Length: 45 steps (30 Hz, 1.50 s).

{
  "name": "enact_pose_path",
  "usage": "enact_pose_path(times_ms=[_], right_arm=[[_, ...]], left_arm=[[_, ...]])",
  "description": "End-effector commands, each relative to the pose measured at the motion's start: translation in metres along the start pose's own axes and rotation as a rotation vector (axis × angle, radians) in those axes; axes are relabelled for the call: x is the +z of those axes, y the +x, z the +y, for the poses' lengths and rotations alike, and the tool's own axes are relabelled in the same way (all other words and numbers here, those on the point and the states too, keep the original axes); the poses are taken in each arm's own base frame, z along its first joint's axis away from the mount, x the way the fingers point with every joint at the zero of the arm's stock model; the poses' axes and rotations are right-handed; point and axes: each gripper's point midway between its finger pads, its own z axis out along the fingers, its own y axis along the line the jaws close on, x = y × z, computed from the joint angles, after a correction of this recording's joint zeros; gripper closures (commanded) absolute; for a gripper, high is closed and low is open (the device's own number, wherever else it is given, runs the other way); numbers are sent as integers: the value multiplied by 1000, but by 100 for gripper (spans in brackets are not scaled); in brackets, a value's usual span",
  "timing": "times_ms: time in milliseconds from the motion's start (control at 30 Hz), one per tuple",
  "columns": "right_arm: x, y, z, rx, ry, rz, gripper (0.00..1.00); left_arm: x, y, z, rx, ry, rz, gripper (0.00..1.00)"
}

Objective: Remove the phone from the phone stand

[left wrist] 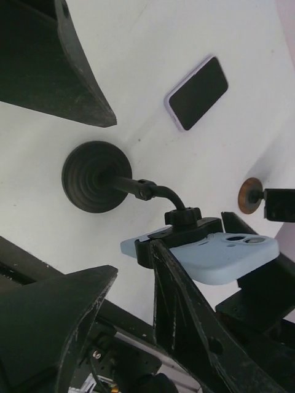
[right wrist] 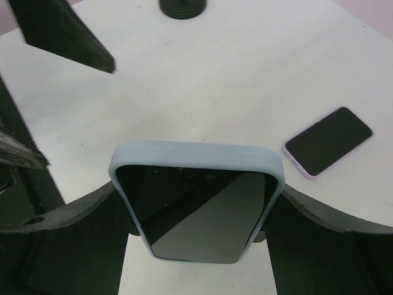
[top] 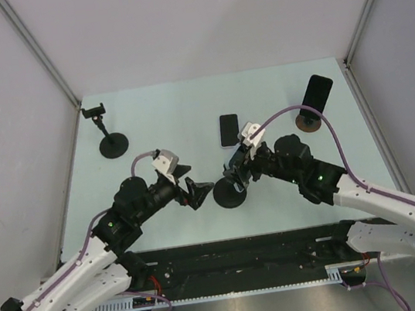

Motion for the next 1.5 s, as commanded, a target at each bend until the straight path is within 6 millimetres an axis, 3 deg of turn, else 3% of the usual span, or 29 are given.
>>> enact_pose_path(times_ms=[0,167,367,600,700,800,833,967,1067,1100,1233,1267,1300,1400,1467], right_arm=[[-11,-60,27,-49,-193,-222,100],[-27,-60,43,-59,-426,-230,100],[-35,-55,53,-121,-582,-238,100],[-35,-39,67,-153,-724,-189,100],[-35,-34,70,-156,-744,-163,100],[-37,-33,74,-164,-754,-150,100],[-38,-32,74,-161,-754,-144,100],[-40,-32,76,-165,-769,-138,98],[-41,-33,76,-163,-768,-135,87],[-41,-34,76,-161,-764,-135,76],[-37,-39,60,-127,-657,-122,53],[-37,-41,55,-120,-632,-123,45],[-40,-46,53,-109,-610,-131,27],[-41,-54,41,-107,-520,-145,6],[-48,-56,41,-93,-495,-138,0]], left_arm=[[10,-13,-9,-14,46,-134,0],[19,9,-18,26,122,-112,0],[29,34,-47,131,242,-66,0],[51,60,-40,165,223,-4,2],[55,67,-40,169,232,10,12],[56,76,-45,165,268,30,28],[56,79,-45,164,272,37,40],[55,77,-49,161,289,26,65],[56,72,-49,159,283,14,87],[56,71,-46,159,265,8,99],[55,59,-32,149,157,-36,100],[56,58,-25,145,114,-41,100],[56,56,-20,140,83,-49,100],[57,53,-4,128,-44,-64,100],[56,51,5,108,-122,-75,100]])
